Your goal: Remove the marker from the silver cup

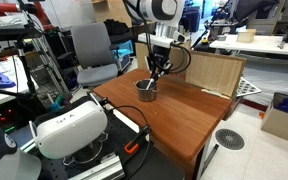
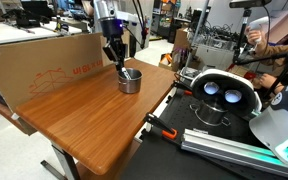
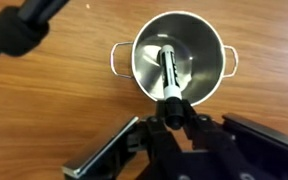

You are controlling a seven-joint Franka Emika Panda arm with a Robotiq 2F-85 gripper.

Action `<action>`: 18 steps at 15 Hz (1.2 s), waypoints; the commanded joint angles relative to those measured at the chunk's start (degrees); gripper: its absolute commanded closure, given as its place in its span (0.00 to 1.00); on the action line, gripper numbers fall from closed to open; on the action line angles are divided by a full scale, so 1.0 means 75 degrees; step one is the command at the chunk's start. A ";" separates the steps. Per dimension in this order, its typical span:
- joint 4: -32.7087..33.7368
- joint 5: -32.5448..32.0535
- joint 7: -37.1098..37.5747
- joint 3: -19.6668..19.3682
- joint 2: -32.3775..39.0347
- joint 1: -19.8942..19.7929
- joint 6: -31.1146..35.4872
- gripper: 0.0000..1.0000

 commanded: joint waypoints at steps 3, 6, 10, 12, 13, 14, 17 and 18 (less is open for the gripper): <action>-0.0596 -0.0151 0.0058 0.0055 -0.0522 -0.0051 0.0223 0.95; -0.0921 -0.0206 -0.0075 0.0044 -0.0968 -0.0105 -0.0083 0.95; -0.1327 -0.0230 -0.0037 -0.0069 -0.1704 -0.0201 -0.0089 0.95; -0.1270 -0.0239 -0.0001 -0.0160 -0.2001 -0.0275 -0.0350 0.95; -0.1237 -0.0241 -0.0005 -0.0212 -0.2132 -0.0324 -0.0477 0.95; -0.1115 -0.0222 -0.0015 -0.0262 -0.2244 -0.0393 -0.0734 0.95; -0.0696 -0.0319 -0.0022 -0.0453 -0.2353 -0.0555 -0.1388 0.95; -0.0466 -0.0388 -0.0030 -0.0510 -0.2280 -0.0603 -0.1700 0.95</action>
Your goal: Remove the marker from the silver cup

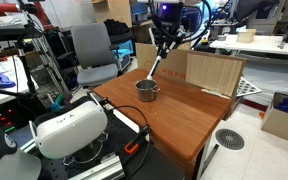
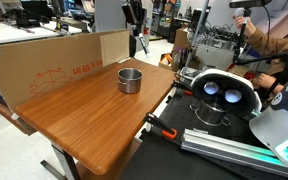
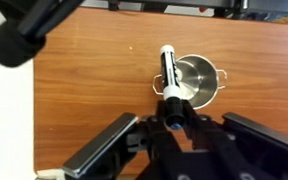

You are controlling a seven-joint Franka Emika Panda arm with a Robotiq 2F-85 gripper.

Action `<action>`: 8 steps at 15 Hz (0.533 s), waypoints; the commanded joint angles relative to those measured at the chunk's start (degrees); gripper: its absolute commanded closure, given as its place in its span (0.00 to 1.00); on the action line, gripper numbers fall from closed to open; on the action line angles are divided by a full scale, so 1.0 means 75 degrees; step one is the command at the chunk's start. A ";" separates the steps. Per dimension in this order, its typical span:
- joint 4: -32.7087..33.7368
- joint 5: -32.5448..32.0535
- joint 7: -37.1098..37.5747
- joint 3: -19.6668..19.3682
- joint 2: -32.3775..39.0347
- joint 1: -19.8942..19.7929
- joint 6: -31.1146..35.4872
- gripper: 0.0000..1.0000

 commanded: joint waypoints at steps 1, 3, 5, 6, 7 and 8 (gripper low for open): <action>0.0779 -0.0225 -0.0085 -0.0122 0.0276 -0.0166 -0.1186 0.95; 0.1340 -0.0154 -0.0207 -0.0177 0.0623 -0.0295 -0.1931 0.95; 0.1791 -0.0128 -0.0252 -0.0201 0.0960 -0.0389 -0.2486 0.95; 0.2033 -0.0124 -0.0248 -0.0211 0.1182 -0.0434 -0.2712 0.95; 0.2270 -0.0123 -0.0234 -0.0213 0.1404 -0.0476 -0.2885 0.95; 0.2500 -0.0124 -0.0200 -0.0214 0.1637 -0.0511 -0.3027 0.95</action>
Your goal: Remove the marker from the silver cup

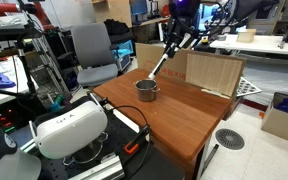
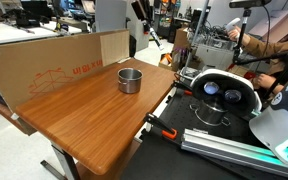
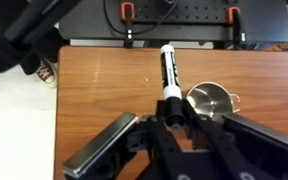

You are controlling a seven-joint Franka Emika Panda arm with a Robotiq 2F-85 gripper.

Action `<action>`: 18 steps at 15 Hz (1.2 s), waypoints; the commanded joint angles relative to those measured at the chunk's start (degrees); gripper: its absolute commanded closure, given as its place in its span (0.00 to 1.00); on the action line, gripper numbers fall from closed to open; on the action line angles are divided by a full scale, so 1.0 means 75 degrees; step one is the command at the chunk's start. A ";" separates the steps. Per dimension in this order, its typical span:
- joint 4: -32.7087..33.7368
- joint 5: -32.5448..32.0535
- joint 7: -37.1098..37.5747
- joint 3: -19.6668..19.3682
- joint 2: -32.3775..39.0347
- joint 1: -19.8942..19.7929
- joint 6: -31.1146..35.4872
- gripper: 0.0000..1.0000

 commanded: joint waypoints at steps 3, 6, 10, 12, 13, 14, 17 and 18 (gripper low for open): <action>0.1676 0.0016 0.0006 0.0035 0.1437 -0.0208 -0.1224 0.95; 0.2244 -0.0015 -0.0011 0.0065 0.2038 -0.0273 -0.1467 0.95; 0.2738 -0.0071 0.0019 0.0072 0.2623 -0.0283 -0.1575 0.95; 0.2968 -0.0079 0.0104 0.0054 0.2899 -0.0286 -0.1582 0.95; 0.3090 -0.0065 0.0188 0.0037 0.3046 -0.0295 -0.1535 0.95; 0.3302 -0.0041 0.0206 0.0042 0.3244 -0.0326 -0.1654 0.95; 0.3858 -0.0038 0.0317 0.0034 0.3744 -0.0383 -0.1953 0.95; 0.4046 -0.0034 0.0339 0.0034 0.3921 -0.0407 -0.2065 0.95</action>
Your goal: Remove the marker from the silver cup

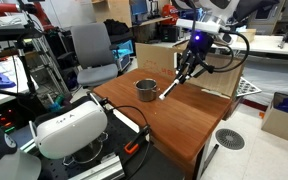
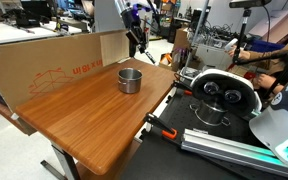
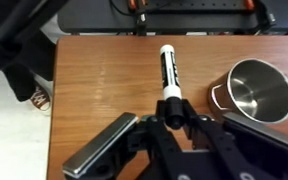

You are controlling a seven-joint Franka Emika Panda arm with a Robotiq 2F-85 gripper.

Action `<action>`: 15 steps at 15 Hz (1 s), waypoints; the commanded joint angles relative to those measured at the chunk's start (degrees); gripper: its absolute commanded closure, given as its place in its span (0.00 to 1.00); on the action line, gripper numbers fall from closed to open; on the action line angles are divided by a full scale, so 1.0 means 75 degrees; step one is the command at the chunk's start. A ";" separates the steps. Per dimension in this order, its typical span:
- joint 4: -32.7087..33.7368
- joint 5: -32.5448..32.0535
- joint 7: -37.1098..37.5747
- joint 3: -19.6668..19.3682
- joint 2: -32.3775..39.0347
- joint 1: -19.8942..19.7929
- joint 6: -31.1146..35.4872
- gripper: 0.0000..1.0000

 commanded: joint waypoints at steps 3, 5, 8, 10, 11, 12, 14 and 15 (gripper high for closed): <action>0.1521 -0.0038 0.0319 0.0038 0.1122 -0.0161 -0.1089 0.95; 0.1896 -0.0040 0.0407 0.0041 0.1444 -0.0179 -0.1344 0.95; 0.2366 -0.0056 0.0512 0.0041 0.1845 -0.0180 -0.1601 0.95; 0.2675 -0.0076 0.0580 0.0035 0.2098 -0.0169 -0.1779 0.95; 0.2822 -0.0082 0.0638 0.0024 0.2212 -0.0162 -0.1835 0.95; 0.2983 -0.0084 0.0670 0.0027 0.2324 -0.0161 -0.1916 0.95; 0.3245 -0.0080 0.0728 0.0028 0.2506 -0.0170 -0.2017 0.95; 0.3336 -0.0080 0.0755 0.0028 0.2585 -0.0170 -0.2032 0.95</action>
